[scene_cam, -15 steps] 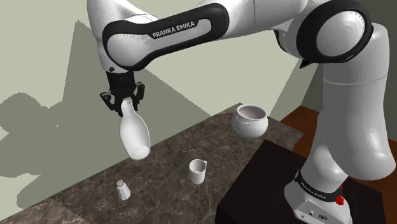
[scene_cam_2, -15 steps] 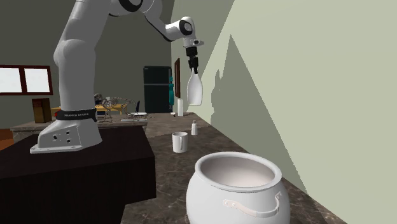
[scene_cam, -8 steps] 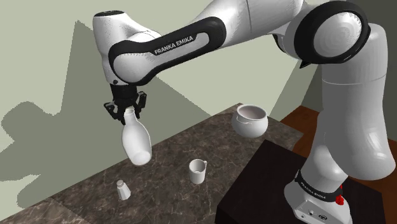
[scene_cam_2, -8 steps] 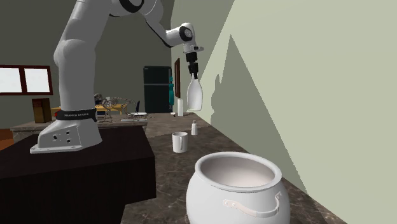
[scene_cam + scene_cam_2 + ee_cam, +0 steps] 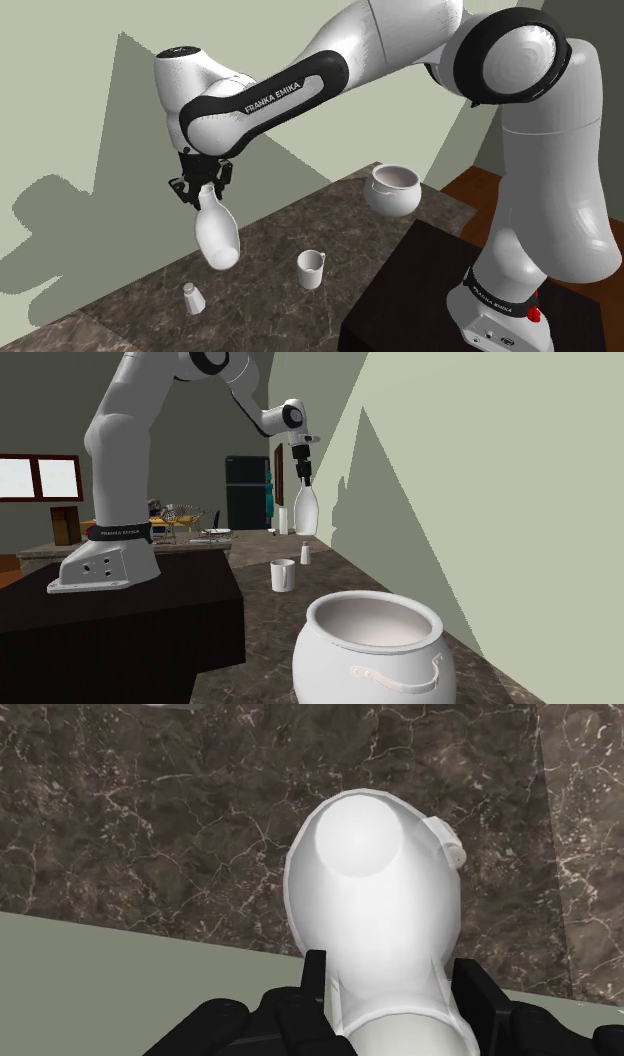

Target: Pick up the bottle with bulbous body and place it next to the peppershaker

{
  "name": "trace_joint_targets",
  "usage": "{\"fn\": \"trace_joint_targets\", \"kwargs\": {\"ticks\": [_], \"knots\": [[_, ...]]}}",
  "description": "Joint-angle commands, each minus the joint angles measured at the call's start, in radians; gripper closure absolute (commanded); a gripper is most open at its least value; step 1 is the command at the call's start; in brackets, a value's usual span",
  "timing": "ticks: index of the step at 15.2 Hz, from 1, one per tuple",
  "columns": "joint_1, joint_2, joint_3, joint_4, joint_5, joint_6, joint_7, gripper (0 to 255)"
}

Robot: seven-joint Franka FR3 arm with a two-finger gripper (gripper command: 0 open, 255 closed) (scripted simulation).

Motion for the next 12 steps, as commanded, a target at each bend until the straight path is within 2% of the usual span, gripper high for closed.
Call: {"fn": "trace_joint_targets", "kwargs": {"ticks": [1, 12], "knots": [[0.0, 0.008, -0.002, -0.015, -0.003, 0.024, 0.003, 255], [0.004, 0.069, -0.013, -0.075, -0.026, 0.143, 0.027, 255]]}}
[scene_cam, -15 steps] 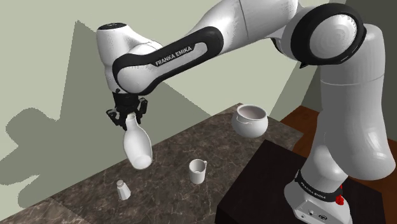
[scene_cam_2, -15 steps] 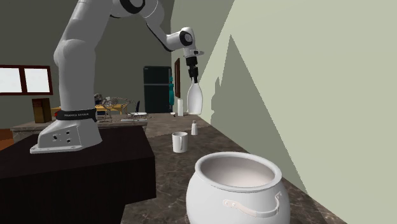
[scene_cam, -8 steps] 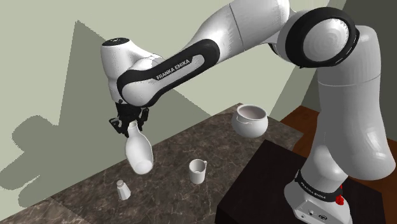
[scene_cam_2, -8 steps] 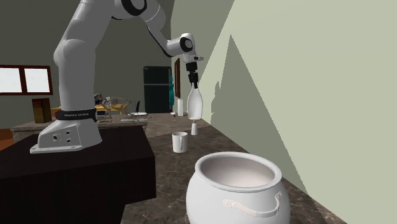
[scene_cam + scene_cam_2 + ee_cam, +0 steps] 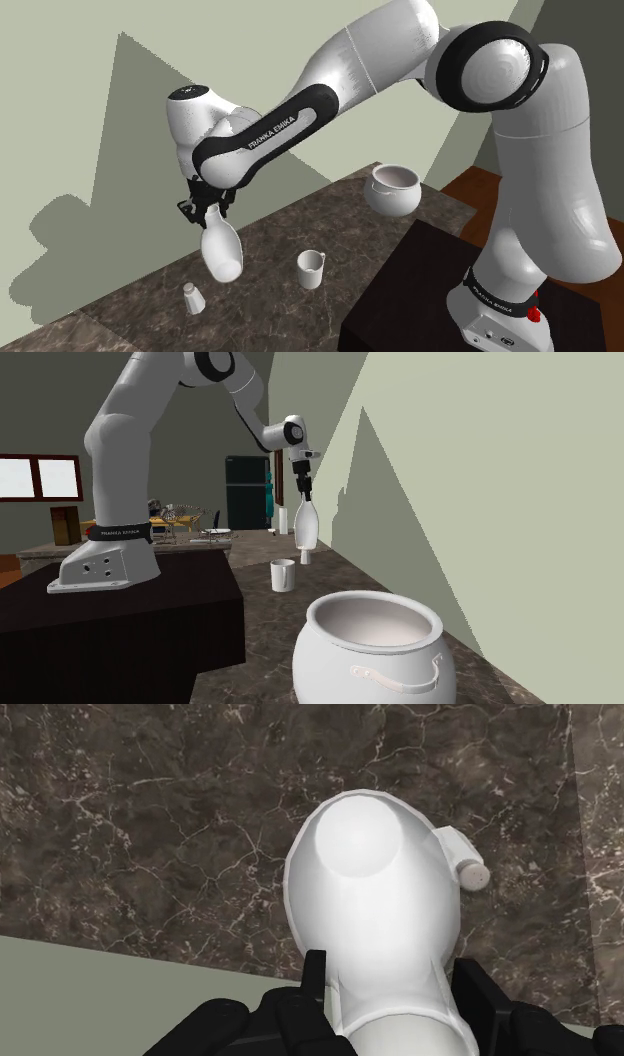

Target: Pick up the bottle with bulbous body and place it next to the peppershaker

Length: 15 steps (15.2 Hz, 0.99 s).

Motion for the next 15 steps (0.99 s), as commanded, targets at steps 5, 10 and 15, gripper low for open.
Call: {"fn": "trace_joint_targets", "kwargs": {"ticks": [5, 10, 15], "knots": [[0.005, 0.04, -0.008, -0.022, -0.015, 0.062, 0.016, 255], [0.01, 0.078, -0.015, -0.034, -0.027, 0.111, 0.027, 255], [0.015, 0.119, -0.024, -0.04, -0.039, 0.157, 0.039, 255]]}}
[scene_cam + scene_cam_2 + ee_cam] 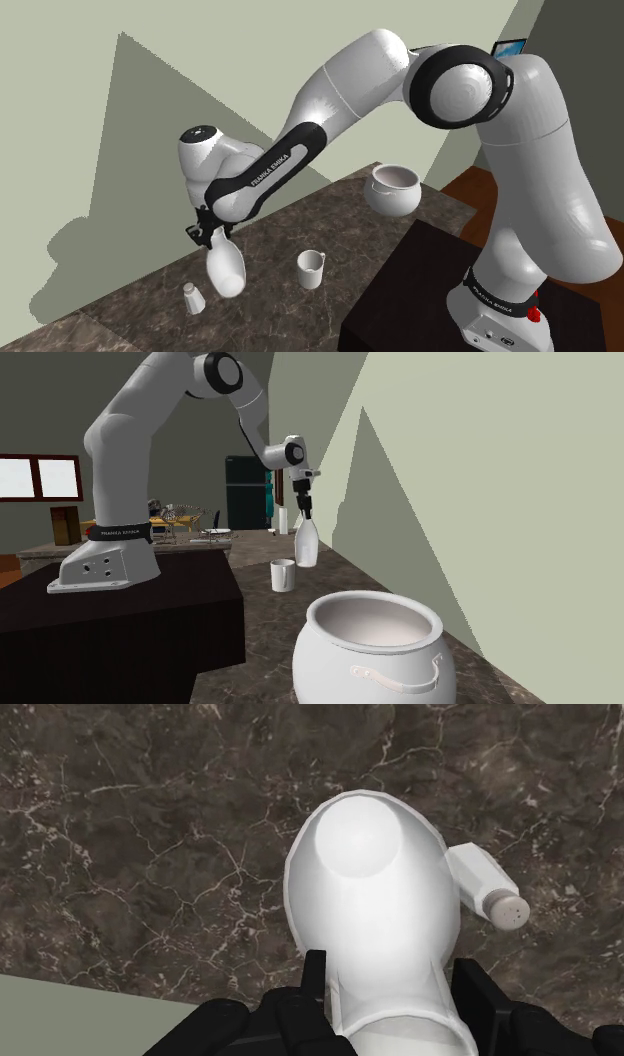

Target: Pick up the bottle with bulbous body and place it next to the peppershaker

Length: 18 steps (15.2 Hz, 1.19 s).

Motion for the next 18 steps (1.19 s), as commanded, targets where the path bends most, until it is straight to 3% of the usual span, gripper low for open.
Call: {"fn": "trace_joint_targets", "kwargs": {"ticks": [1, 9, 10, 15, 18], "knots": [[0.003, 0.014, -0.004, -0.007, -0.006, 0.022, 0.006, 255], [0.003, 0.019, -0.005, -0.008, -0.007, 0.027, 0.008, 255], [0.003, 0.019, -0.005, -0.008, -0.007, 0.027, 0.008, 0], [0.003, 0.019, -0.005, -0.008, -0.007, 0.027, 0.008, 0], [-0.002, -0.057, 0.009, -0.023, 0.01, -0.033, -0.002, 0]]}}
